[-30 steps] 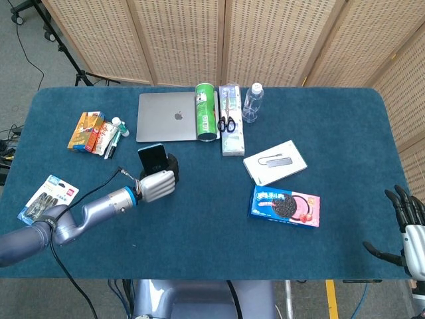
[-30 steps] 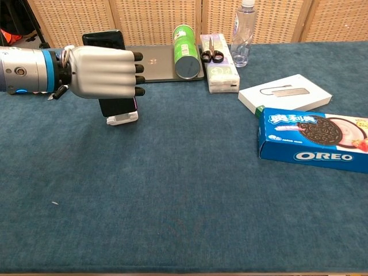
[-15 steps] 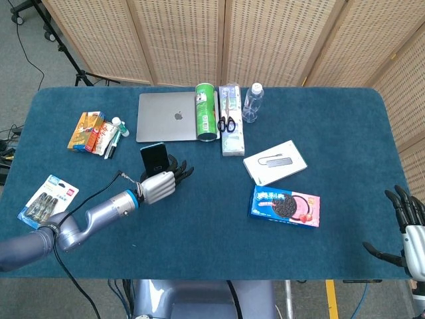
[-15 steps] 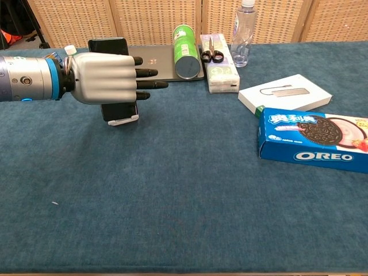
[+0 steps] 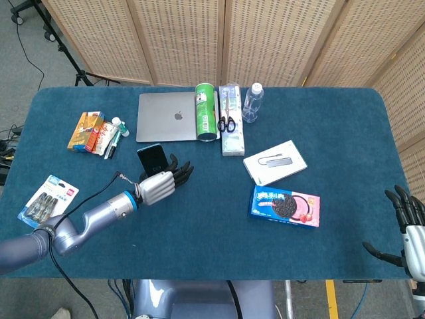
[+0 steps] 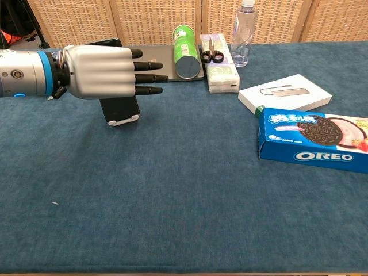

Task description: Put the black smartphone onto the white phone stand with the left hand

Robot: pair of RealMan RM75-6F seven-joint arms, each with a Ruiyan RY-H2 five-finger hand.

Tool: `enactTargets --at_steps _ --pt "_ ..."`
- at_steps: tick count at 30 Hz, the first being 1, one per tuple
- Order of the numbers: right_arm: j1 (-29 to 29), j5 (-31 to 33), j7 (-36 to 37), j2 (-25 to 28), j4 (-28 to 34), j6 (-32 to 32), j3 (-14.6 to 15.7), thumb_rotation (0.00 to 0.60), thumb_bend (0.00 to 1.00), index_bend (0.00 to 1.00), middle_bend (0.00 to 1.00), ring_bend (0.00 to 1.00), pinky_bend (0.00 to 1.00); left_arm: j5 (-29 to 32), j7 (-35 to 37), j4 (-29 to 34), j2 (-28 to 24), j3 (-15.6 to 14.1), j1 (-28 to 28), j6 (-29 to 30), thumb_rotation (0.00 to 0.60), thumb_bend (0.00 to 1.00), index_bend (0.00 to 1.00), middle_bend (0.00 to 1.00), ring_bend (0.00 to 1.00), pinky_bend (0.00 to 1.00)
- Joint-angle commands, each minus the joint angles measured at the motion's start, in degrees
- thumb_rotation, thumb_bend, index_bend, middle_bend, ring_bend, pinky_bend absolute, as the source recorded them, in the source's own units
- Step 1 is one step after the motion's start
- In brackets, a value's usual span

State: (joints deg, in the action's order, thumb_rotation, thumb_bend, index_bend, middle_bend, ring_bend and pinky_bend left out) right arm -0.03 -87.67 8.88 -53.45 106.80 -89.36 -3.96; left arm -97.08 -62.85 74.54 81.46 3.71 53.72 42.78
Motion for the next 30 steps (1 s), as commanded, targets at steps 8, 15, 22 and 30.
enactTargets --at_steps 8,15,22,30 --pt "0.0 -0.6 -0.6 -0.2 0.2 0.1 0.4 0.6 0.0 0.0 0.0 0.0 0.0 -1.0 6.5 13.1 -11.8 0.0 -3.6 8.9 0.6 0.02 0.04 0.0 0.0 0.23" --pt "-0.1 -0.9 -1.4 -0.4 0.3 0.0 0.5 0.6 0.0 0.0 0.0 0.0 0.0 2.6 24.4 21.1 -16.6 -1.1 -14.7 25.5 0.6 0.0 0.02 0.0 0.0 0.11" --pt "0.1 -1.4 -3.3 -1.1 0.3 0.2 0.9 0.6 0.0 0.0 0.0 0.0 0.0 8.8 40.8 19.3 -16.0 -3.0 -26.3 37.5 0.6 0.0 0.02 0.0 0.0 0.07" --pt "0.0 -1.6 -5.7 -2.0 0.5 0.2 1.1 0.6 0.0 0.0 0.0 0.0 0.0 17.7 56.5 14.0 -11.2 -4.4 -37.2 43.7 0.6 0.04 0.01 0.0 0.0 0.02"
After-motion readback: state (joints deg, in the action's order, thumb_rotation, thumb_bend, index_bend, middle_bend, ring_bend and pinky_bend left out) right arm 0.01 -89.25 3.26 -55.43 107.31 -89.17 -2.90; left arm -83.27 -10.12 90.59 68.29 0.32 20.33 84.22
